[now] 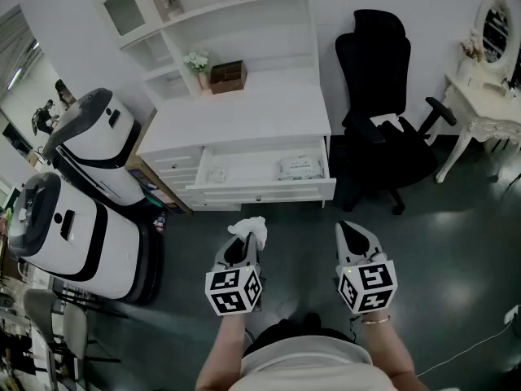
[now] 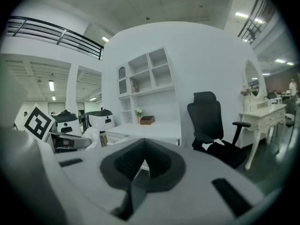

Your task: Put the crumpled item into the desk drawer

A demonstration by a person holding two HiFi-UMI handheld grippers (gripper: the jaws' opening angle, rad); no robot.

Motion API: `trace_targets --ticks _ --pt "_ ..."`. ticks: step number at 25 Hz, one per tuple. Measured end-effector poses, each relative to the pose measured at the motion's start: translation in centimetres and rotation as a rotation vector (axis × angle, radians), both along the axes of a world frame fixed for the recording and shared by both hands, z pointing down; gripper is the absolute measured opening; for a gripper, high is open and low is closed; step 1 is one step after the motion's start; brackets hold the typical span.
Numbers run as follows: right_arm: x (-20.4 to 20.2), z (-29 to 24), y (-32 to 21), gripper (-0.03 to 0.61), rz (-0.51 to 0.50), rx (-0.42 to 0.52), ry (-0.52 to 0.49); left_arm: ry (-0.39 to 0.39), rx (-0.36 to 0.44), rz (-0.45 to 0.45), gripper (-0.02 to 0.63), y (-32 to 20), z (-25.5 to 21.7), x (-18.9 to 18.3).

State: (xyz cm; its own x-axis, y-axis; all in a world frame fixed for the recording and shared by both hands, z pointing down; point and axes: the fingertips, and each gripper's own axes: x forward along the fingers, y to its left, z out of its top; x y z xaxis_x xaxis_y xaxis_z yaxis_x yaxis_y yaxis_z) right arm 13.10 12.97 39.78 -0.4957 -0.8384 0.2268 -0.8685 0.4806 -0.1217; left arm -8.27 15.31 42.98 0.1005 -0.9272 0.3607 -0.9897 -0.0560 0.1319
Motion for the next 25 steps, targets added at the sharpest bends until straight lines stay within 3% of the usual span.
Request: trace_targets --ticks 14,25 --pt "1.3 -0.1 0.8 0.002 -0.003 0.025 -0.058 -0.03 0.046 -0.044 0.051 1.3 -1.2 0.7" --pt "2.4 0.0 -1.6 0.002 0.029 0.024 -0.068 -0.043 0.039 -0.055 0.051 -1.2 -1.0 0.3"
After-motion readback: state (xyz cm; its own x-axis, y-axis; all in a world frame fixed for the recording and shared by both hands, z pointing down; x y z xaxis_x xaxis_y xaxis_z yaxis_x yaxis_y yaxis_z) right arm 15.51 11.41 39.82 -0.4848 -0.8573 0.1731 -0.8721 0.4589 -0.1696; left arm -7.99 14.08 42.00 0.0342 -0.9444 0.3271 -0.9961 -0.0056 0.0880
